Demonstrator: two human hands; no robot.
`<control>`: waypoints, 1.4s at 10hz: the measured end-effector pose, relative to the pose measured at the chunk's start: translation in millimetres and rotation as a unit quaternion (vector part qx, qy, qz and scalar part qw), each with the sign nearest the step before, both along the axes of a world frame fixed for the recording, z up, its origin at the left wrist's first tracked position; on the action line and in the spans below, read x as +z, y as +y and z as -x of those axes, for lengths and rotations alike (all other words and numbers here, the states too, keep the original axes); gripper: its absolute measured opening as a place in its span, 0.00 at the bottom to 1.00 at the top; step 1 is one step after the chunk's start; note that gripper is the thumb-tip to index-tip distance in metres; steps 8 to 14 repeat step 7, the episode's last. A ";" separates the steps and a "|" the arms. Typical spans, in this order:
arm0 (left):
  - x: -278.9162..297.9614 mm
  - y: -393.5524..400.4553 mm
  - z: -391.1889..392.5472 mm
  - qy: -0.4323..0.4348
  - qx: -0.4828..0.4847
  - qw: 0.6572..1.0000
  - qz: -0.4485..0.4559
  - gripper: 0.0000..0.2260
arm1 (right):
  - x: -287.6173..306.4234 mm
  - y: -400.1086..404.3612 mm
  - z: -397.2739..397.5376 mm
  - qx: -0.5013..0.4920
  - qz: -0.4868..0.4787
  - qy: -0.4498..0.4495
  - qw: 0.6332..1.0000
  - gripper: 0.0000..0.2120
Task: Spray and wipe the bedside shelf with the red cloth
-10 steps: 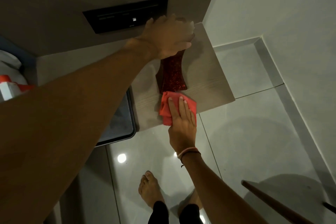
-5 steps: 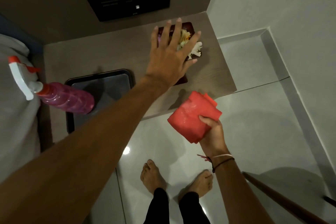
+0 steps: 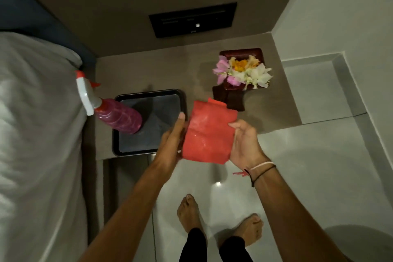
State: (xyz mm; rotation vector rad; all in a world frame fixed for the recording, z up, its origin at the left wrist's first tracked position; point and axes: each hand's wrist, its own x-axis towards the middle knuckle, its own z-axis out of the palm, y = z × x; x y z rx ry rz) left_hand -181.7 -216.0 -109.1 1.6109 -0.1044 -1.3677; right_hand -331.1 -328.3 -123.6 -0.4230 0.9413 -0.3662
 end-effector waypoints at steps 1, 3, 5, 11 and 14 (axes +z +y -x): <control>-16.2 12.5 -20.9 0.036 0.134 0.990 -0.011 0.24 | -1.1 0.5 -56.7 0.062 0.005 0.058 0.996 0.15; -38.8 6.2 -60.4 -0.128 0.192 0.971 -0.057 0.15 | -14.9 -6.9 -126.9 0.172 0.144 0.206 0.952 0.10; -55.5 3.6 -75.7 -0.233 0.105 0.960 -0.119 0.23 | -24.7 -5.8 -143.3 0.259 0.193 0.222 0.920 0.13; -44.7 19.3 -63.5 -0.379 -0.137 0.908 -0.113 0.25 | -18.1 6.8 -114.5 0.314 0.277 0.181 0.890 0.30; -44.7 19.3 -63.5 -0.379 -0.137 0.908 -0.113 0.25 | -18.1 6.8 -114.5 0.314 0.277 0.181 0.890 0.30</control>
